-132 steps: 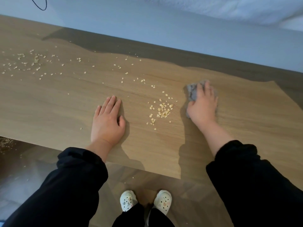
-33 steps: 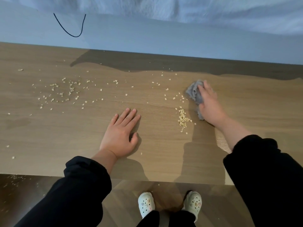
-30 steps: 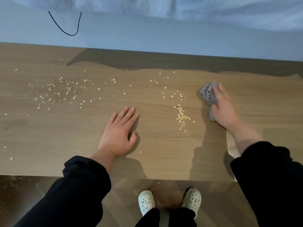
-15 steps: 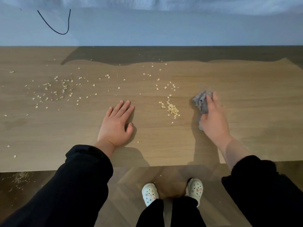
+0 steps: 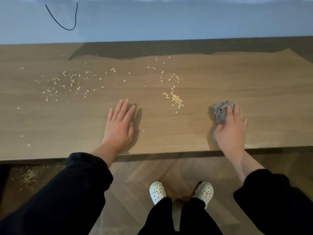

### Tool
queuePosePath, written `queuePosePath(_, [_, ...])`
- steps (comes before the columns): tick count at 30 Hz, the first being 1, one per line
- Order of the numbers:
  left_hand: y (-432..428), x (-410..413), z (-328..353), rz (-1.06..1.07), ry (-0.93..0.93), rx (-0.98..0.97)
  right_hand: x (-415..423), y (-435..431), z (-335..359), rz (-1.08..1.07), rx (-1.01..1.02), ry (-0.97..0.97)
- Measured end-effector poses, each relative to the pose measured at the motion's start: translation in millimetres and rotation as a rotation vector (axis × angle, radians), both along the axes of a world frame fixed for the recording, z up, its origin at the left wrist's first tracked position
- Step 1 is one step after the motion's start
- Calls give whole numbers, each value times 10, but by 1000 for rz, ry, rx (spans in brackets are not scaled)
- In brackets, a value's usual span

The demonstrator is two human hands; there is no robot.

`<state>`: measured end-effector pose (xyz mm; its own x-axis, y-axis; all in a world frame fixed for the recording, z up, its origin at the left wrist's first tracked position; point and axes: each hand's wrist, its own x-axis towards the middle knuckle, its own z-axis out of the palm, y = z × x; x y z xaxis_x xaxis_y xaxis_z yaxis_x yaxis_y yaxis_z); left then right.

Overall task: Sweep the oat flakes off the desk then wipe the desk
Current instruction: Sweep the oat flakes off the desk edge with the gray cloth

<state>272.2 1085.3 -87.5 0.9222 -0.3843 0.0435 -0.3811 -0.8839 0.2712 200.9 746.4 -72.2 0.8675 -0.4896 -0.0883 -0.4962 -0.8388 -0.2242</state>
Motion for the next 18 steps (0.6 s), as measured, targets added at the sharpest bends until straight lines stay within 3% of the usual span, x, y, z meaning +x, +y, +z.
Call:
queuePosePath(3, [74,-303,-38,61,30,21,-133,294,-26,-153,-3,-23])
queuePosePath(7, [-1,-416,-56,137,90,124,-148,776,-81,157,-22,18])
queuePosePath(12, [-10,-389,-100,129,101,234,-245,237,-4,441,10,89])
queuePosePath(14, [-26,-398,-93,126,98,253,-361,-77,-5,317,18,43])
queuePosePath(18, [-28,-400,-82,129,92,247,-447,-316,-56,-146,-2,-72])
